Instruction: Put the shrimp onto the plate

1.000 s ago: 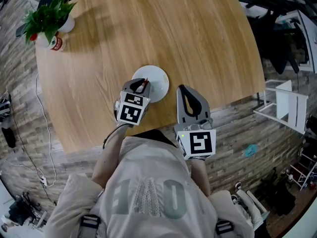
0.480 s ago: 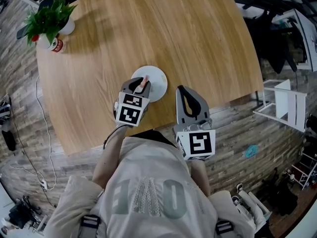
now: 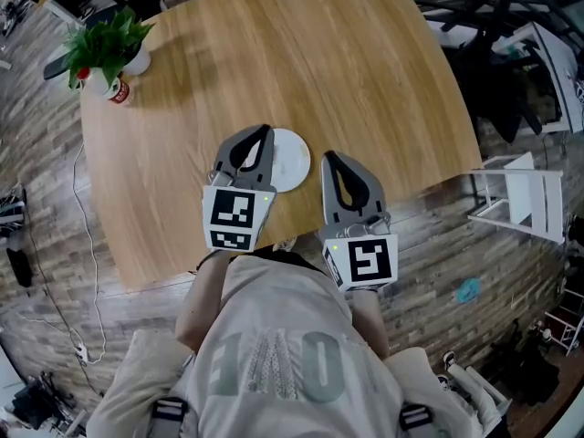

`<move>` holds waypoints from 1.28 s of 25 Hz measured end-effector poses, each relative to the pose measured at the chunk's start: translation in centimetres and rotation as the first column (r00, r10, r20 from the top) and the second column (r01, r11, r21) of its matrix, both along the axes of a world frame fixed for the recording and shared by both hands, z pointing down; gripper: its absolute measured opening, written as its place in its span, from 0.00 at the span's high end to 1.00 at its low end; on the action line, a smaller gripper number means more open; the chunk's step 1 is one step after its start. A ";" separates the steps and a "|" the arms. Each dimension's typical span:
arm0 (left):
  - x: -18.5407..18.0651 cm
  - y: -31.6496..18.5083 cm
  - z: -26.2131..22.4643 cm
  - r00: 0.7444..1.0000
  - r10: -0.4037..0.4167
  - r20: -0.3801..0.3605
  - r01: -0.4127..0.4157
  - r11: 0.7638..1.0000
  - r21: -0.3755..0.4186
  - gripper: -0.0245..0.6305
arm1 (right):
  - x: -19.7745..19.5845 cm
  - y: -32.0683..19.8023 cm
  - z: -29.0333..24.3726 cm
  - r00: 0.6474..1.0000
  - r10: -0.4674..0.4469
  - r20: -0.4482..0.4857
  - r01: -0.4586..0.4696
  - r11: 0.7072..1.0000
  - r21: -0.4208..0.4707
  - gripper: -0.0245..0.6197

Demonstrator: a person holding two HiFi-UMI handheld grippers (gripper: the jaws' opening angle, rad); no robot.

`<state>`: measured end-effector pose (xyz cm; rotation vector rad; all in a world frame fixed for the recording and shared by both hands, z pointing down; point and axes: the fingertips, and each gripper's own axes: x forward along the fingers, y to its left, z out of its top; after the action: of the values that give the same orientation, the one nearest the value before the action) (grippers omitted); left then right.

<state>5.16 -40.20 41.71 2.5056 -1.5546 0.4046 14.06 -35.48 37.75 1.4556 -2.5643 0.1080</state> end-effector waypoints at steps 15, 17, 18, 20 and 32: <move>-3.1 5.7 -19.6 0.977 0.006 -0.213 0.096 0.879 0.467 0.95 | -0.1 0.8 -8.5 0.994 0.011 0.110 -0.032 0.980 0.197 0.93; -2.9 6.0 -20.0 0.976 0.015 -0.216 0.093 0.873 0.478 0.95 | -0.1 0.9 -8.6 0.994 0.008 0.106 -0.030 0.978 0.206 0.93; -2.9 6.1 -20.2 0.976 0.018 -0.218 0.091 0.872 0.481 0.95 | 0.0 1.0 -8.7 0.994 0.008 0.106 -0.030 0.978 0.208 0.93; -2.7 6.2 -20.5 0.974 0.025 -0.224 0.089 0.869 0.486 0.95 | 0.1 1.0 -9.0 0.994 0.009 0.105 -0.032 0.977 0.211 0.93; -2.2 5.8 -20.6 0.972 0.048 -0.229 0.071 0.870 0.488 0.95 | 0.4 0.9 -9.1 0.996 0.018 0.092 -0.038 0.975 0.220 0.93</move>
<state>2.93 -34.38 21.10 2.7652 -1.7450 -0.3352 14.49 -34.56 28.62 1.5974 -2.7014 -0.1166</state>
